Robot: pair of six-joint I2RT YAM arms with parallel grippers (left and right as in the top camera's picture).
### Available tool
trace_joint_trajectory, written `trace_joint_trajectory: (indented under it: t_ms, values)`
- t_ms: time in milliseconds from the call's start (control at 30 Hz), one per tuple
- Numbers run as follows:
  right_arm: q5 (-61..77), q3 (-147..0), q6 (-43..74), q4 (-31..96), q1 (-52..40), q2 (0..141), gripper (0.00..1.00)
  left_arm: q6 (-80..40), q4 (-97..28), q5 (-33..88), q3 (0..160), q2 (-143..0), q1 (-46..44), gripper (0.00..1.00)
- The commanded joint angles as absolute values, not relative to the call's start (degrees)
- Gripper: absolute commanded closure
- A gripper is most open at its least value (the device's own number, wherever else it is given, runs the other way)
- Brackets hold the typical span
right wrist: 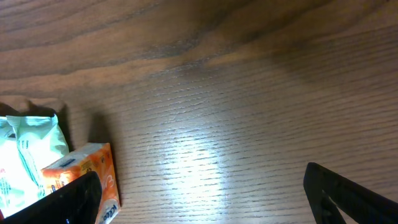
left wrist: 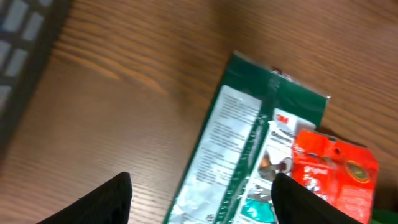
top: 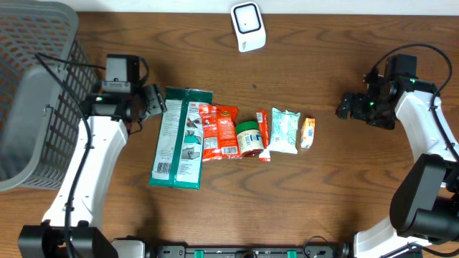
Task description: Scan the item barcode
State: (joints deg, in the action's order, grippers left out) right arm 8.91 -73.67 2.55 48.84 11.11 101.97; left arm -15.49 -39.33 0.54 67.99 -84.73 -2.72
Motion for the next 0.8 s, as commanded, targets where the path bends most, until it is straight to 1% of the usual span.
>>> trace_joint_trajectory:
  t_ms: [0,133,167,333,767]
  values:
    - [8.43,-74.3,2.72,48.9,10.87,101.8,0.01,-12.8,-40.14,0.56,68.69,-84.44,-2.44,0.24]
    - [8.43,-74.3,2.72,48.9,10.87,101.8,0.01,-12.23,-39.99,0.69,68.71,-84.44,-2.42,0.21]
    - [8.43,-74.3,2.72,48.9,10.87,101.8,0.01,-11.75,-39.77,0.69,68.71,-84.44,-2.42,0.18]
    - [8.43,-74.3,2.72,48.9,10.87,101.8,0.01,-10.09,-39.22,0.67,68.69,-84.44,-2.42,0.14]
    - [8.43,-74.3,2.72,48.9,10.87,101.8,0.01,-10.11,-39.7,0.67,68.69,-84.53,-2.42,0.13]
